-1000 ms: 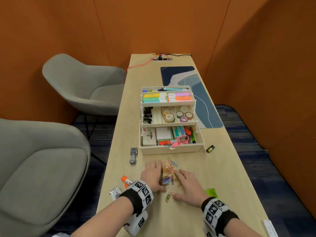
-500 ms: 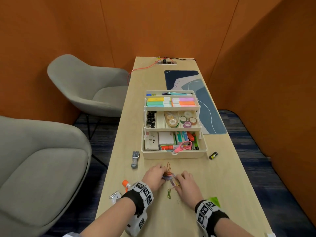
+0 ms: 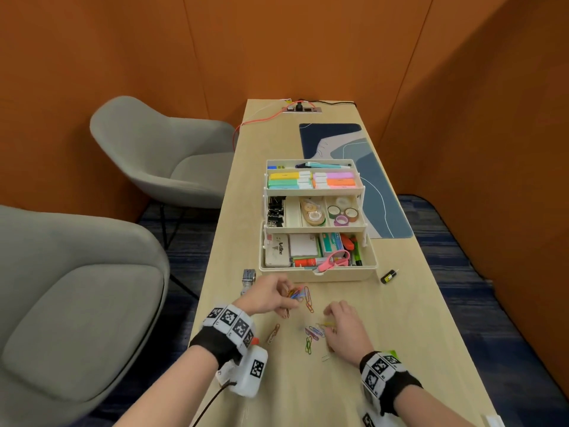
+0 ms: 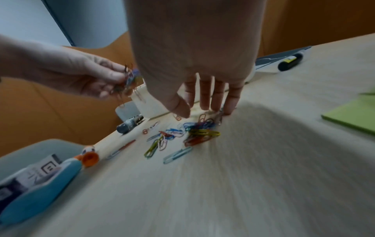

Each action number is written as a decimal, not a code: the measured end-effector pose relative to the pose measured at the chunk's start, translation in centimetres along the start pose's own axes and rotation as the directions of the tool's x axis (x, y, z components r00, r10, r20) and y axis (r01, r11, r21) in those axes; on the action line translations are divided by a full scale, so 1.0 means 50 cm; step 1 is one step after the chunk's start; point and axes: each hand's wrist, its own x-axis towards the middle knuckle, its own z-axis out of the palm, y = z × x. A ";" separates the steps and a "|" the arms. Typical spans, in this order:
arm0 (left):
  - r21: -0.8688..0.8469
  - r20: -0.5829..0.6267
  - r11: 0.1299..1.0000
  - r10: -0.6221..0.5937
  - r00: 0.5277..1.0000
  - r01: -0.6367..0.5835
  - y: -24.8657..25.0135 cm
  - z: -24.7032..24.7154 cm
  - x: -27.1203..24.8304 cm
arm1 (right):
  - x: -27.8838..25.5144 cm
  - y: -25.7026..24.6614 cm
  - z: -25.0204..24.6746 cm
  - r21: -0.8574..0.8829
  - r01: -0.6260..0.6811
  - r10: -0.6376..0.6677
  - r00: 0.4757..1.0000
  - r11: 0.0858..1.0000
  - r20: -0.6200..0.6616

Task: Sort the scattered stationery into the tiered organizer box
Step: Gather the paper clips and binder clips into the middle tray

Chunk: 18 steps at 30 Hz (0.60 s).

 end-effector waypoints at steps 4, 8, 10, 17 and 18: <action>-0.106 -0.104 0.993 0.045 0.994 -0.056 0.054 -0.054 -0.003 | 0.024 -0.028 0.002 -0.109 0.026 0.000 0.973 0.994 0.232; -0.203 -0.196 0.972 0.076 0.978 -0.116 0.114 -0.104 0.011 | 0.033 -0.041 0.002 -0.264 0.110 0.005 0.917 0.958 0.399; -0.256 -0.228 0.955 0.090 0.970 -0.149 0.142 -0.131 0.033 | 0.022 -0.037 0.005 -0.275 0.140 -0.029 0.927 0.951 0.373; -0.407 -0.342 0.898 0.020 0.939 -0.167 0.204 -0.163 0.141 | -0.013 -0.021 0.019 -0.318 0.254 -0.191 0.958 0.914 0.215; -0.400 -0.340 0.903 0.012 0.940 -0.156 0.205 -0.162 0.153 | -0.015 -0.020 0.024 -0.327 0.263 -0.201 0.957 0.908 0.211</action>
